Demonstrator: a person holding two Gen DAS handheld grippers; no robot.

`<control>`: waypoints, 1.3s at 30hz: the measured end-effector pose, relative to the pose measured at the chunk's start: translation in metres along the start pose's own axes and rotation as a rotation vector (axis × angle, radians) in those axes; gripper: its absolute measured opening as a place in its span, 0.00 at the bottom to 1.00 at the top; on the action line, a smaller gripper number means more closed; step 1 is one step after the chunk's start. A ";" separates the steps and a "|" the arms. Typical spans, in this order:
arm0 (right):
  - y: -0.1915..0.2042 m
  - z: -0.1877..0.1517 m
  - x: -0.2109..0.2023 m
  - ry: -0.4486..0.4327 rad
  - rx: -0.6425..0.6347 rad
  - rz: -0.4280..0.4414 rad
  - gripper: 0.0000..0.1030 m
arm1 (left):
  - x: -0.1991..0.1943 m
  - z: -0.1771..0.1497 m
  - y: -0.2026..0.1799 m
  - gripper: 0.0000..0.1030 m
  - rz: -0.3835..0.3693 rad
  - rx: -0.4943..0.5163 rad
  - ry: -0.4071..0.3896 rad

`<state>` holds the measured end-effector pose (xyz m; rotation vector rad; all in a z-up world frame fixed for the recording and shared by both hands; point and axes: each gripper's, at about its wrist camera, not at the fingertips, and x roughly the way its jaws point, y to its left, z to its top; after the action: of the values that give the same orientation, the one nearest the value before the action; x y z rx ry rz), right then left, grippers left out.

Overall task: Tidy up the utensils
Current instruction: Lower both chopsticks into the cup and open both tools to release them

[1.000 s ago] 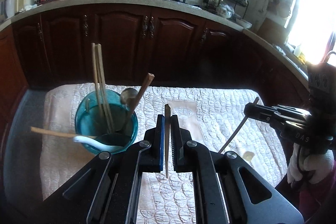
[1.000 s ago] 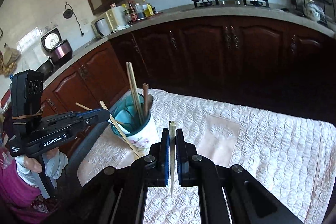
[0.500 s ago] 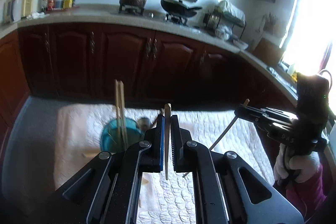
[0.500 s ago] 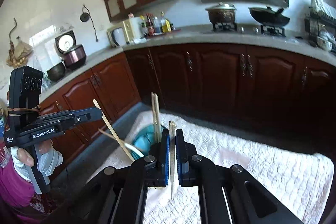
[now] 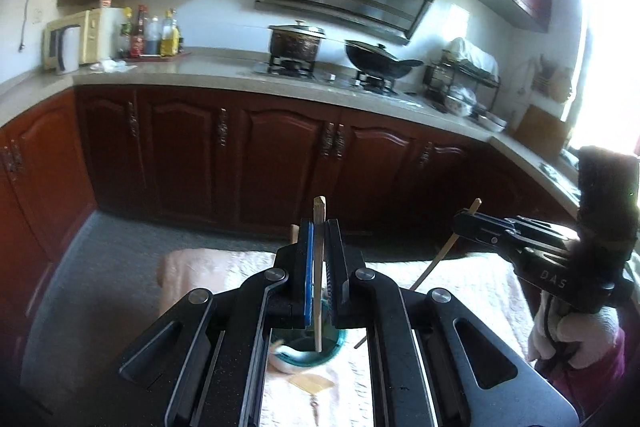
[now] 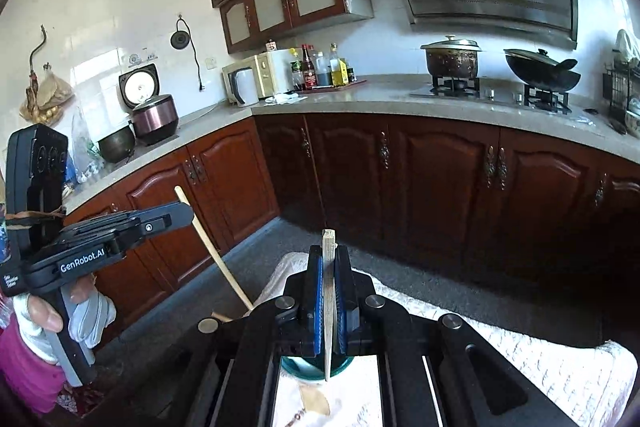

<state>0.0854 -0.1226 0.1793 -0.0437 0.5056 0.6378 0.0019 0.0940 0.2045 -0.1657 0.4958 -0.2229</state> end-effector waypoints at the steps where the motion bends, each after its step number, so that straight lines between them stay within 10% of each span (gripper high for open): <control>1: 0.001 0.001 0.004 0.002 0.000 -0.001 0.05 | 0.002 0.000 0.003 0.04 0.015 -0.002 -0.003; 39: -0.003 -0.002 0.076 0.076 -0.011 -0.054 0.05 | 0.072 -0.023 0.018 0.04 0.127 -0.014 0.043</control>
<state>0.1383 -0.0834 0.1419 -0.0925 0.5728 0.5876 0.0553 0.0907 0.1487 -0.1426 0.5484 -0.0990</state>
